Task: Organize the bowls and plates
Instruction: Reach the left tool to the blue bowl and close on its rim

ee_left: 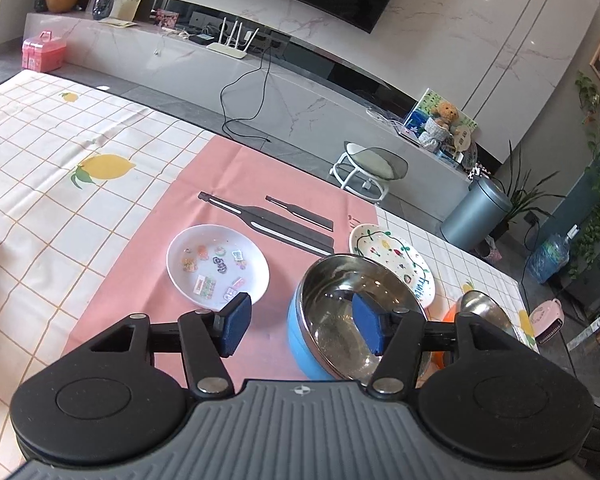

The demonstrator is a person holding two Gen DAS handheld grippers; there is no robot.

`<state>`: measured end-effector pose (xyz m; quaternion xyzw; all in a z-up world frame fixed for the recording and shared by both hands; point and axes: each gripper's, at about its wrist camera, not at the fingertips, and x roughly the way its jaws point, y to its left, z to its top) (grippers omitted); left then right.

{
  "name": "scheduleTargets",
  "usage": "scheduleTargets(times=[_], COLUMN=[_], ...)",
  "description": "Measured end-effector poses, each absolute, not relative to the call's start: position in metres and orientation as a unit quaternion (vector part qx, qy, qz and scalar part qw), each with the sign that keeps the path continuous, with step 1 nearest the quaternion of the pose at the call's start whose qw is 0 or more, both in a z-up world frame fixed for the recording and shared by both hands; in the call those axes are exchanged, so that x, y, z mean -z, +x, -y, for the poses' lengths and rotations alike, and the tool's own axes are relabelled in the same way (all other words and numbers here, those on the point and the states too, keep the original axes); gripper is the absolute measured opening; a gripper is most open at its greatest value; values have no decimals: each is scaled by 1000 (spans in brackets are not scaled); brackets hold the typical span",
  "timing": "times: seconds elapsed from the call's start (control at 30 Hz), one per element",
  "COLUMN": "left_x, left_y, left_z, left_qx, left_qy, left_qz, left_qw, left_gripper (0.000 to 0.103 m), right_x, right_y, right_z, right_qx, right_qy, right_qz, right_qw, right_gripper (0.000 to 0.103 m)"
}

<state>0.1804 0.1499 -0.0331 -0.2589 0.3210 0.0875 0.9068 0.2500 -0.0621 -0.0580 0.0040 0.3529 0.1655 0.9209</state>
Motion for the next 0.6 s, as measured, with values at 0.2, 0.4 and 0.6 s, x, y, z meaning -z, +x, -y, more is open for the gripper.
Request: scheduleTargets(times=[0.2, 0.4, 0.6], left_x=[46, 58, 63], left_y=[193, 200, 204], left_z=[-161, -161, -157], left_qx=[-102, -94, -85], left_qy=[-282, -288, -284], left_qz=[-336, -357, -366], left_qw=[893, 884, 882], left_gripper=[70, 62, 43], right_x=[73, 86, 88], right_y=[270, 276, 281], right_z=[46, 39, 32], right_qx=[-166, -167, -177], right_qy=[14, 16, 13], right_qz=[-384, -400, -402], right_qw=[908, 901, 898], right_gripper=[68, 59, 40])
